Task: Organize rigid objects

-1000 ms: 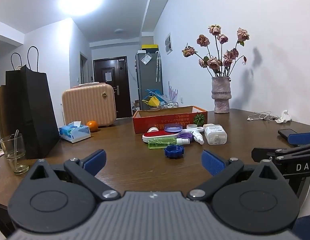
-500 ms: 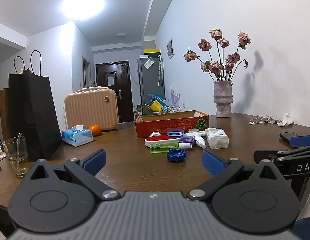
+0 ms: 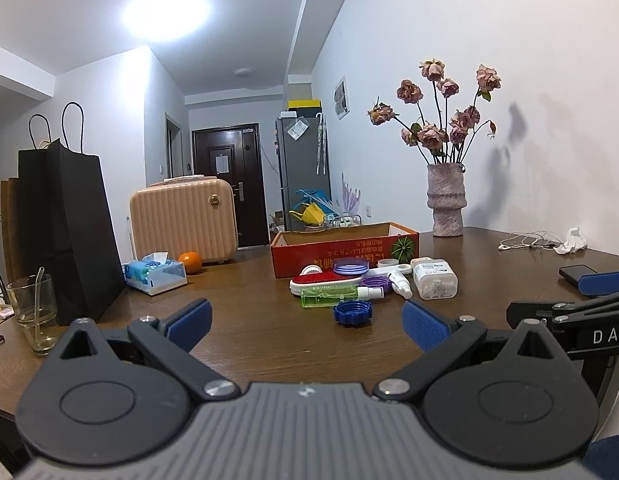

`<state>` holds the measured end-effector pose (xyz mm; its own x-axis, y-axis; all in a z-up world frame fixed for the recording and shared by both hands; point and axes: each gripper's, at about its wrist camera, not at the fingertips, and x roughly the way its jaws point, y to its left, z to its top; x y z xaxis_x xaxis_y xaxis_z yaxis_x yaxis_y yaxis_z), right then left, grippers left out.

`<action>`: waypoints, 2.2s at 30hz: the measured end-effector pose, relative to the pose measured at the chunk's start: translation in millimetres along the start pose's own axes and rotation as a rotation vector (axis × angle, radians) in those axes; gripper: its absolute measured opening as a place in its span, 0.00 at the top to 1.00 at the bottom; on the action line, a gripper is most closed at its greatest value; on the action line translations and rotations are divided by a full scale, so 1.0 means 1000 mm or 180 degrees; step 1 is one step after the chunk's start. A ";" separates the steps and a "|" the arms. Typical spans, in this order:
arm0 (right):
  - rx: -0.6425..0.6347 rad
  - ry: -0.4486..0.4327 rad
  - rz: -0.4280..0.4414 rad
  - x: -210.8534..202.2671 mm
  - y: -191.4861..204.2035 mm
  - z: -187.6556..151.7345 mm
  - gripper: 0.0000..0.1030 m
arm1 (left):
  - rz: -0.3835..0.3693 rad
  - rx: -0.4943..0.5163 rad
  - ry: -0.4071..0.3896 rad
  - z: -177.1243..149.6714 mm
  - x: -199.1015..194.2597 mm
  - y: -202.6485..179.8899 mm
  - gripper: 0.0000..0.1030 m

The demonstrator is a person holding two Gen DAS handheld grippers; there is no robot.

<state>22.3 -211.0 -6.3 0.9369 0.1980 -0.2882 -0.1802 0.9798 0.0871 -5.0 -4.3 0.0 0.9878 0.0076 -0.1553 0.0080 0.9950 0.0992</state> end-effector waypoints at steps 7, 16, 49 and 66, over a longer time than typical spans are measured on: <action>0.0018 0.0002 0.0028 0.001 -0.002 0.000 0.00 | 0.0000 0.0000 0.0001 0.000 0.001 0.000 0.00; 0.0004 -0.0002 0.0071 0.003 0.000 0.000 0.00 | -0.0004 -0.0001 0.0001 0.001 -0.001 0.001 0.00; 0.0083 0.0043 0.0067 0.004 -0.006 -0.001 0.00 | -0.0007 0.0007 -0.0004 0.001 -0.001 0.000 0.00; 0.0173 0.0309 0.0098 0.054 -0.026 -0.005 0.00 | 0.0087 0.0116 0.0179 -0.012 0.051 0.001 0.00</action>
<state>76.6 -225.3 -28.7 0.8973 0.2326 -0.3753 -0.1896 0.9706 0.1483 43.4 -1.7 -19.2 0.9775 0.0413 -0.2070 -0.0122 0.9901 0.1397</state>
